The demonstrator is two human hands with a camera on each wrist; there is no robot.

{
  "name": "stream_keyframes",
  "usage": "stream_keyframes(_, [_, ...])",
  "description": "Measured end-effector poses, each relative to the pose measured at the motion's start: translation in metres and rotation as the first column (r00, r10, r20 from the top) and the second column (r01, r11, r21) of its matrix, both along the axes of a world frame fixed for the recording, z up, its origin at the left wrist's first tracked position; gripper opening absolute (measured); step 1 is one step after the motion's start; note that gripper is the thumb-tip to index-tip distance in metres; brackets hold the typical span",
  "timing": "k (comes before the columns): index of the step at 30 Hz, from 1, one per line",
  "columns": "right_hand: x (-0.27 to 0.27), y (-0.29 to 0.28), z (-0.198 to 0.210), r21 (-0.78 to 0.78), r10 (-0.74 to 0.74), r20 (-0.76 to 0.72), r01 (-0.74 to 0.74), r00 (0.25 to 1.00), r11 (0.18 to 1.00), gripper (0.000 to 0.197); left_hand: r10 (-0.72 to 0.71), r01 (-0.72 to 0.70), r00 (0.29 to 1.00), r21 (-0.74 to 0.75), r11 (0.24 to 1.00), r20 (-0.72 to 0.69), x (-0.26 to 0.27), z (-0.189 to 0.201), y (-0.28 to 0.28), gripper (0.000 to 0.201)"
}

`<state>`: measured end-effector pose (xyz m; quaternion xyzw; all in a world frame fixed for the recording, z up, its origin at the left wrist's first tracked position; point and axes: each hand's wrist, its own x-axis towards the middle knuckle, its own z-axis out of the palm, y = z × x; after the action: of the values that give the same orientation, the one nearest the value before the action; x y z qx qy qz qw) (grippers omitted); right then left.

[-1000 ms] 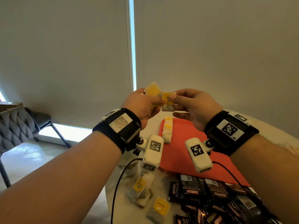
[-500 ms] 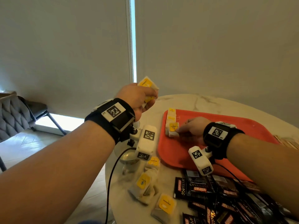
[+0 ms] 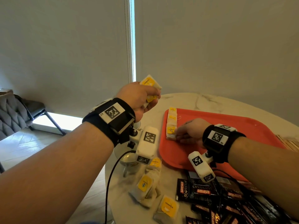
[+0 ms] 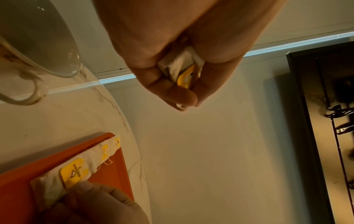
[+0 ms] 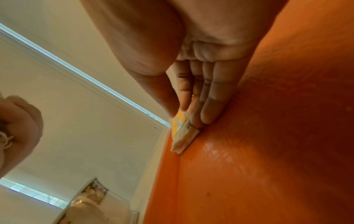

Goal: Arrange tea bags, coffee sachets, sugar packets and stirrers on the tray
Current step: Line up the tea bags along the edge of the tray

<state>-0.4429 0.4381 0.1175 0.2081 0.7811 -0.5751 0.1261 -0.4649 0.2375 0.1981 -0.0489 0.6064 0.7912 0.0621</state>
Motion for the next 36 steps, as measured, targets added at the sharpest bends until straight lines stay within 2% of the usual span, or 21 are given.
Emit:
stream_keyframes(5, [0.007,0.002,0.009,-0.017,-0.019,-0.072,0.018,0.997,1.0,0.009,-0.053,0.048,0.997,0.087,0.995,0.056,0.013,0.006,0.004,0.038])
stream_keyframes(8, [0.014,0.004,0.032,-0.105,-0.036,-0.269,0.007,0.962,0.994,0.016,-0.123,0.122,0.992,0.046,0.991,0.028,0.028,0.006,0.007,0.027])
stream_keyframes(11, [0.033,0.002,0.062,-0.221,0.01,-0.453,-0.123,0.891,0.968,0.02,-0.203,0.203,0.979,-0.049,0.978,0.002,0.043,0.003,0.012,0.026])
stream_keyframes(14, [0.053,0.0,0.078,-0.109,0.12,-0.543,-0.211,0.831,0.971,0.019,-0.271,0.268,0.962,-0.137,0.954,-0.005,0.057,0.002,0.016,0.04])
stream_keyframes(16, [0.062,0.0,0.079,-0.01,0.155,-0.579,-0.197,0.8,0.98,0.01,-0.316,0.311,0.949,-0.164,0.936,-0.003,0.067,0.004,0.018,0.045])
stream_keyframes(18, [0.067,0.003,0.08,0.004,0.135,-0.605,-0.166,0.785,0.986,0.008,-0.336,0.328,0.942,-0.181,0.927,-0.013,0.074,0.006,0.02,0.043])
stream_keyframes(20, [0.074,0.006,0.084,-0.079,0.069,-0.64,-0.155,0.765,0.985,0.007,-0.323,0.315,0.946,-0.175,0.933,-0.017,0.079,0.007,0.02,0.041])
stream_keyframes(22, [0.079,0.011,0.09,-0.207,-0.046,-0.699,-0.14,0.714,0.968,0.007,-0.278,0.273,0.96,-0.138,0.952,-0.017,0.082,0.008,0.02,0.036])
stream_keyframes(24, [0.079,0.015,0.095,-0.227,-0.098,-0.731,-0.105,0.676,0.968,0.007,-0.196,0.193,0.98,-0.109,0.975,-0.019,0.084,0.009,0.02,0.031])
stream_keyframes(26, [0.081,0.018,0.098,-0.199,-0.079,-0.725,-0.098,0.684,0.975,0.005,-0.111,0.108,0.993,-0.093,0.99,-0.033,0.084,0.011,0.021,0.024])
stream_keyframes(28, [0.081,0.017,0.1,-0.258,-0.098,-0.707,-0.126,0.7,0.958,0.005,-0.062,0.057,0.996,-0.087,0.995,-0.059,0.084,0.017,0.023,0.017])
stream_keyframes(29, [0.082,0.016,0.101,-0.305,-0.114,-0.692,-0.145,0.713,0.941,0.005,-0.06,0.053,0.995,-0.084,0.995,-0.082,0.085,0.02,0.024,0.016])
stream_keyframes(32, [0.082,0.01,0.1,-0.413,-0.121,-0.623,-0.194,0.773,0.89,0.004,-0.113,0.092,0.979,-0.125,0.988,-0.171,0.087,0.026,0.03,0.034])
stream_keyframes(33, [0.082,0.008,0.097,-0.433,-0.11,-0.598,-0.204,0.794,0.878,0.005,-0.133,0.101,0.971,-0.161,0.982,-0.201,0.088,0.027,0.032,0.034])
stream_keyframes(36, [0.082,0.006,0.091,-0.449,-0.065,-0.529,-0.214,0.846,0.868,0.005,-0.135,0.063,0.958,-0.272,0.96,-0.253,0.086,0.029,0.036,0.019])
